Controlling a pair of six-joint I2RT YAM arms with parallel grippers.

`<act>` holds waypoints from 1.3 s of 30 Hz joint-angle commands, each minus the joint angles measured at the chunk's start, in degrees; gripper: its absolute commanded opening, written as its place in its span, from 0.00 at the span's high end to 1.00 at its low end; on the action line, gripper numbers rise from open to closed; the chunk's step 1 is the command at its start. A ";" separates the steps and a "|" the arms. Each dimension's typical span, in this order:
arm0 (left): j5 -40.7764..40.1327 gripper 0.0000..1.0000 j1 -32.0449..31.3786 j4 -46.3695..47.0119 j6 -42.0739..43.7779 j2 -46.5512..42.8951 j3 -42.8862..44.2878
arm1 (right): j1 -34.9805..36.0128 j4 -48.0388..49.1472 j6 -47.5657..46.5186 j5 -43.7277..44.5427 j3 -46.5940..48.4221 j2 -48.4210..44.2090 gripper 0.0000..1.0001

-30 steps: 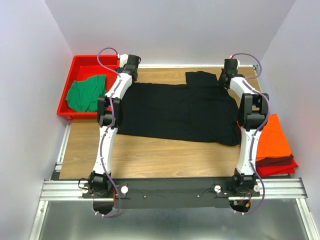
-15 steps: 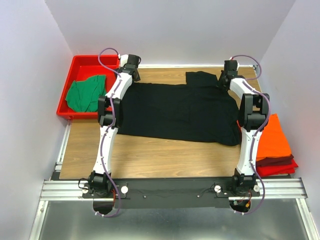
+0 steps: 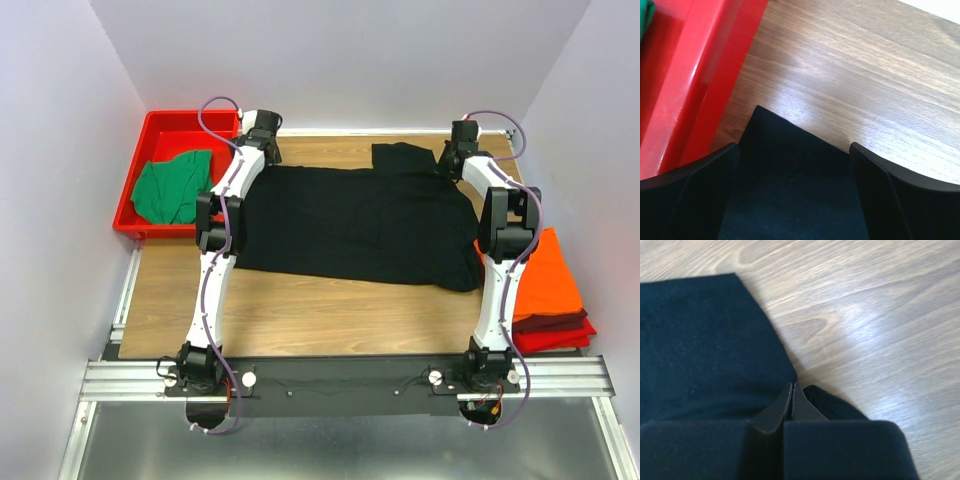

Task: Fold and stack the t-shirts
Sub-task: Fold the tshirt

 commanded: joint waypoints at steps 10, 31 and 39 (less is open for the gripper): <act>-4.12 0.27 0.24 -5.51 -0.75 -0.54 -2.89 | -1.46 0.69 1.27 -2.36 -0.56 -2.35 1.00; 0.63 0.63 0.59 -1.03 -0.05 -3.71 -5.61 | -1.37 0.87 2.23 -3.95 -0.74 -2.61 1.00; 3.09 0.82 0.59 3.36 -0.40 -5.81 -8.68 | -1.46 0.87 4.16 -4.30 -0.30 -3.92 1.00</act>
